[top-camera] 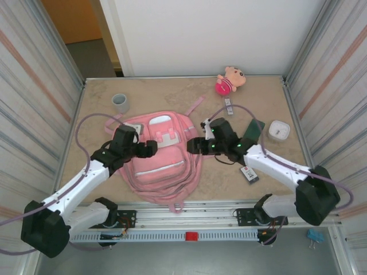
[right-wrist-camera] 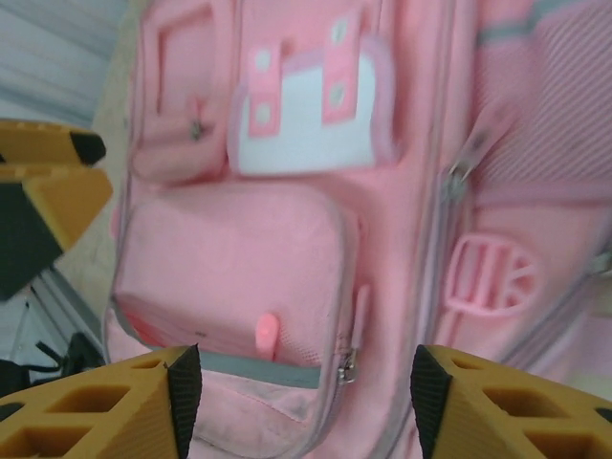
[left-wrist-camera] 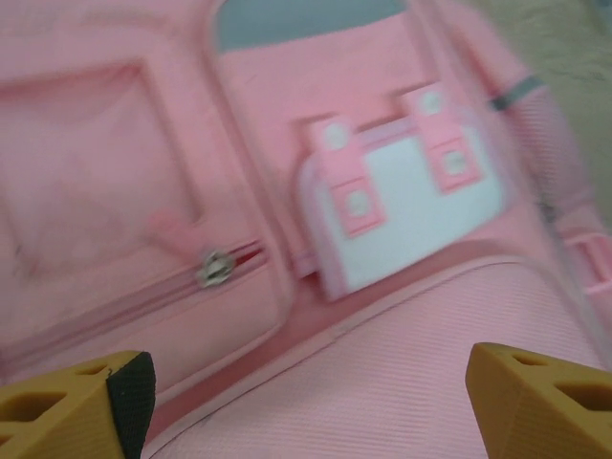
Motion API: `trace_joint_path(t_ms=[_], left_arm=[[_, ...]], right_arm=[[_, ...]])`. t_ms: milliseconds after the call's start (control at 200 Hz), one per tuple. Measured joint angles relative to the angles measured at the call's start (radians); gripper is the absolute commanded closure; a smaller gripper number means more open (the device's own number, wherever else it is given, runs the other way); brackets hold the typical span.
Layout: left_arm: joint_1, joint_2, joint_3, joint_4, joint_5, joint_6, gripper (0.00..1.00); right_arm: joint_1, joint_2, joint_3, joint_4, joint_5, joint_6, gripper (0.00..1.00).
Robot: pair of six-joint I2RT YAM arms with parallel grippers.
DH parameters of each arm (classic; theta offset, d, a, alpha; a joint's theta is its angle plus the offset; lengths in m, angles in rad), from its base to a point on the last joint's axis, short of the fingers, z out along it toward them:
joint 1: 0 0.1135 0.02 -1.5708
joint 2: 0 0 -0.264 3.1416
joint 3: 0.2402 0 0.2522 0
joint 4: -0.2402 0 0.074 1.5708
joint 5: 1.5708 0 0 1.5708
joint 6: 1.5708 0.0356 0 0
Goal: Pack books, pencil case, and school supplies into a backpack
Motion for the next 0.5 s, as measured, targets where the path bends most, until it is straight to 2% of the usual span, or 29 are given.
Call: trace_joint_path(t_ms=[241,501], left_arm=[[0.029,0.16,-0.09,0.129,-0.011,-0.083,0.15],[0.07,0.37,-0.005,0.322,-0.065,-0.05,0.16]], right_arm=[[0.018,0.237,-0.066,0.154,0.029,0.129,0.42],[0.046,0.293,-0.066,0.272,0.098,0.191,0.41]])
